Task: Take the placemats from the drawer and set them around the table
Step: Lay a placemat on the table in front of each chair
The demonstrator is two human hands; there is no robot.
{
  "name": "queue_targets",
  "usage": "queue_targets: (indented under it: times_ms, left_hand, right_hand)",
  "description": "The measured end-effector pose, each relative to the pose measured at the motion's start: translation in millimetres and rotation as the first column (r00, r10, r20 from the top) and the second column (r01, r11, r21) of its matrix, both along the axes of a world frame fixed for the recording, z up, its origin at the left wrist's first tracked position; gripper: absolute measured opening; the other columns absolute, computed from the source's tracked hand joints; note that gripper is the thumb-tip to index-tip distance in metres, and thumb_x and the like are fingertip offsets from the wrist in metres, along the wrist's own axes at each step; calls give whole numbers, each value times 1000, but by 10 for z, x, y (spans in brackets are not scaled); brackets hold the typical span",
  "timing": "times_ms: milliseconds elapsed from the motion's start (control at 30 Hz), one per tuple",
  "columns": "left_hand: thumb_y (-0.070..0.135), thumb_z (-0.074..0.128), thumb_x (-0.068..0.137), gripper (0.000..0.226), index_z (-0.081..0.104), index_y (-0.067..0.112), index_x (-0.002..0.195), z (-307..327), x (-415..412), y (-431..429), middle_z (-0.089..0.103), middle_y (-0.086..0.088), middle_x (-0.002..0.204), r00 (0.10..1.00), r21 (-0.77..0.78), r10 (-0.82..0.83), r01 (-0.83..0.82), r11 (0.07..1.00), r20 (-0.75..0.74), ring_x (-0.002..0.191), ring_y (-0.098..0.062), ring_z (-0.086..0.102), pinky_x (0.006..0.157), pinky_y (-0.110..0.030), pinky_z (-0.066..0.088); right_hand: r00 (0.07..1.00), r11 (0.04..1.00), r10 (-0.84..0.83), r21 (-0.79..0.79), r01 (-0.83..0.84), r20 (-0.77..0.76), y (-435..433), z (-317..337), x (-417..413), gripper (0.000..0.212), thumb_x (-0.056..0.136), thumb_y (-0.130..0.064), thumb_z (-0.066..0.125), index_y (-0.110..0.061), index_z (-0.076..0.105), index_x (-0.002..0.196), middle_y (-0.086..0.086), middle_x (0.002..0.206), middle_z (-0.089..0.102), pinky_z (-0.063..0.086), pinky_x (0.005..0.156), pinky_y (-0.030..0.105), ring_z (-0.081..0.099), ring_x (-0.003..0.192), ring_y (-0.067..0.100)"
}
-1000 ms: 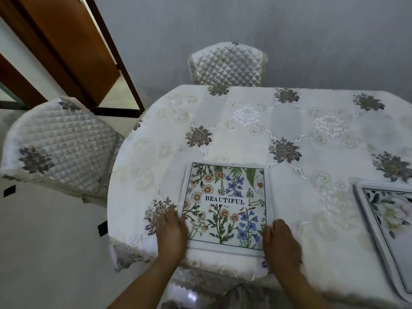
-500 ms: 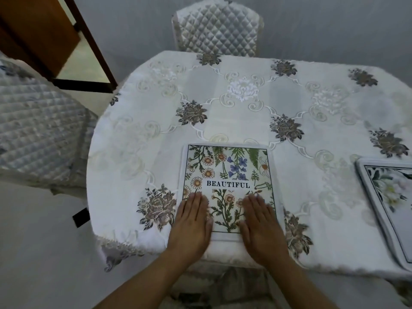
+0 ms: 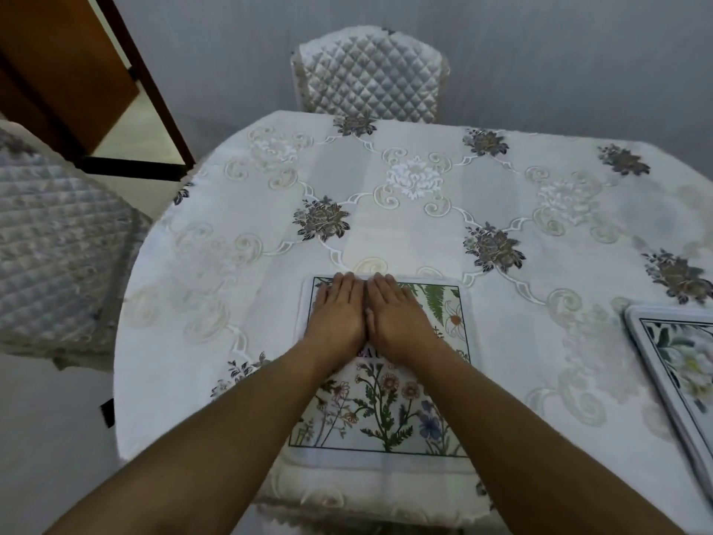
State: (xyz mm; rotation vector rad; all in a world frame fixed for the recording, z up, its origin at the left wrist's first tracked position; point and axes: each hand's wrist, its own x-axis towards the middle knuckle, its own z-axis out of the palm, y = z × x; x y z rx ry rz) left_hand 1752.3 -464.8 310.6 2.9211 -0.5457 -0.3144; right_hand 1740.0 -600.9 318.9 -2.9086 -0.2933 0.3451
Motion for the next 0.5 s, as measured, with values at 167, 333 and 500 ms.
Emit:
queue_targets:
  times_ms: [167, 333, 500]
  left_hand:
    - [36, 20, 103, 60, 13, 5, 153, -72, 212, 223, 13, -15, 162, 997, -54, 16, -12, 998, 82, 150, -28, 4, 121, -46, 5]
    - [41, 11, 103, 61, 11, 7, 153, -108, 230, 541, 11, -14, 162, 980, -90, 187, -181, 979, 67, 150, -28, 3, 120, -54, 3]
    - [50, 7, 101, 68, 4, 7, 154, -72, -275, 589, 4, -14, 163, 977, -65, 211, -209, 976, 42, 150, -28, -3, 120, -54, 1]
  right_hand:
    - [997, 1000, 1, 4, -1, 82, -389, -131, 115, 65, 100, -43, 17, -12, 3, 156, 9, 164, 2, 0, 122, 39, -3, 151, 21]
    - [981, 987, -158, 48, 154, 109, -1059, -151, -73, 68, 98, -44, 20, -9, 10, 156, 12, 164, 8, 2, 121, 36, 1, 151, 23]
    - [976, 980, -195, 57, 191, 95, -1063, -181, -569, 69, 99, -47, 15, -10, 4, 156, 12, 164, 2, 1, 122, 40, -5, 151, 22]
